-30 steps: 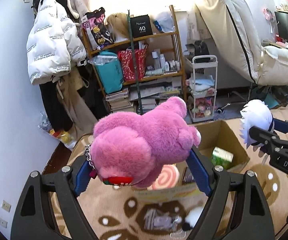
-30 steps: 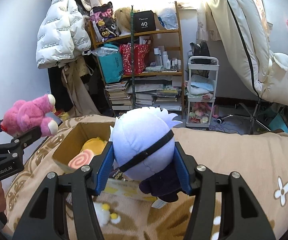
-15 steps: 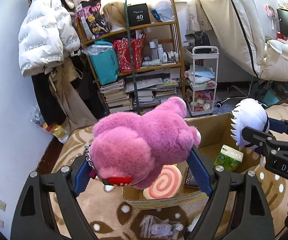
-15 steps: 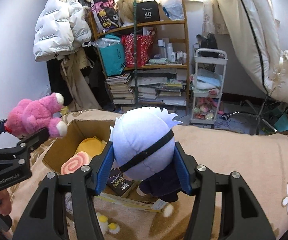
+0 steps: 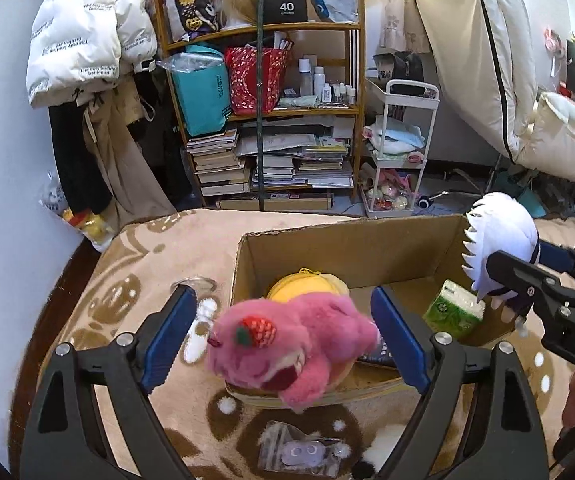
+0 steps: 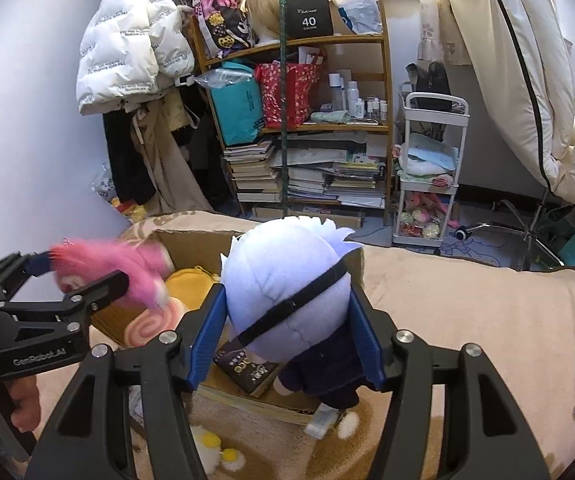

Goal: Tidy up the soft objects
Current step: 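Open both grippers to drop the pink bear and doll into the box, then withdraw both grippers toward the clear bag and white fluffy plush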

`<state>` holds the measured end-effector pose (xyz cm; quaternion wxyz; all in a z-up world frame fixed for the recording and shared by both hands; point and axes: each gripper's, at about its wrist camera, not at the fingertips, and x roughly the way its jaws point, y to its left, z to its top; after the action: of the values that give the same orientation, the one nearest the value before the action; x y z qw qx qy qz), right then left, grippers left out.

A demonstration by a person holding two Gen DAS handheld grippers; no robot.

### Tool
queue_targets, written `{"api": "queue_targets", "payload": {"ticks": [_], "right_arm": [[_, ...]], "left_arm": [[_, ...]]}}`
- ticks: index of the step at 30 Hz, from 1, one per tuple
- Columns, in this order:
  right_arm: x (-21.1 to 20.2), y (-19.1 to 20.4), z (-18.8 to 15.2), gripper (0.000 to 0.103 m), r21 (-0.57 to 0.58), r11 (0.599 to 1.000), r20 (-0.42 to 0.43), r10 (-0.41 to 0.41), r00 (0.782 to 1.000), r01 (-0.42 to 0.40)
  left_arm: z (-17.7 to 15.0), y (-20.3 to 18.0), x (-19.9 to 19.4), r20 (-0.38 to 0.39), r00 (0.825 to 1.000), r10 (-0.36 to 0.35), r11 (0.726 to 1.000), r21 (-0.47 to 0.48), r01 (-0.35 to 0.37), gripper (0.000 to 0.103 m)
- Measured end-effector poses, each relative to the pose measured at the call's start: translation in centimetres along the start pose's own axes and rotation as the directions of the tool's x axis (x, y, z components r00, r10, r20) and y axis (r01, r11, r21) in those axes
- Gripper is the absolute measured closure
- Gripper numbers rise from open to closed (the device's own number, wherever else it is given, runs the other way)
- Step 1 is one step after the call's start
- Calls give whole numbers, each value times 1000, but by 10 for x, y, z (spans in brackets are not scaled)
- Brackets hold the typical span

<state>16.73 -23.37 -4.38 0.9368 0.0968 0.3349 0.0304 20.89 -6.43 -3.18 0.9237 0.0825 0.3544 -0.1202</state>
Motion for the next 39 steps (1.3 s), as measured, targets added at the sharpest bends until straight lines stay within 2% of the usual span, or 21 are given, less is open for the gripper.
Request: {"api": "queue_targets", "payload": {"ticks": [6, 15, 18, 22, 27, 30, 39], "right_arm": [[-4, 1, 1, 37, 39, 997, 21, 66, 998, -67], [-6, 3, 1, 35, 43, 994, 3, 99, 995, -99], [-8, 8, 4, 31, 10, 998, -8, 69, 998, -69], [-19, 13, 3, 21, -4, 999, 6, 49, 999, -49], [-31, 13, -2, 19, 10, 999, 5, 38, 999, -38], [-40, 12, -8, 11, 32, 999, 6, 25, 1000, -25], [-63, 12, -29, 10, 48, 999, -7, -7, 1000, 7]], "left_arm": [[-2, 12, -6, 4, 1000, 19, 999, -35, -18, 7], [-4, 35, -17, -9, 1000, 24, 994, -111, -25, 1], [-7, 37, -21, -16, 999, 28, 993, -113, -30, 1], [-12, 38, -28, -19, 999, 40, 994, -103, -42, 1], [-20, 41, -38, -38, 999, 33, 993, -110, -37, 1], [-26, 44, -43, -62, 998, 22, 992, -119, -30, 1], [-51, 50, -61, -115, 993, -6, 991, -137, -10, 1]]}}
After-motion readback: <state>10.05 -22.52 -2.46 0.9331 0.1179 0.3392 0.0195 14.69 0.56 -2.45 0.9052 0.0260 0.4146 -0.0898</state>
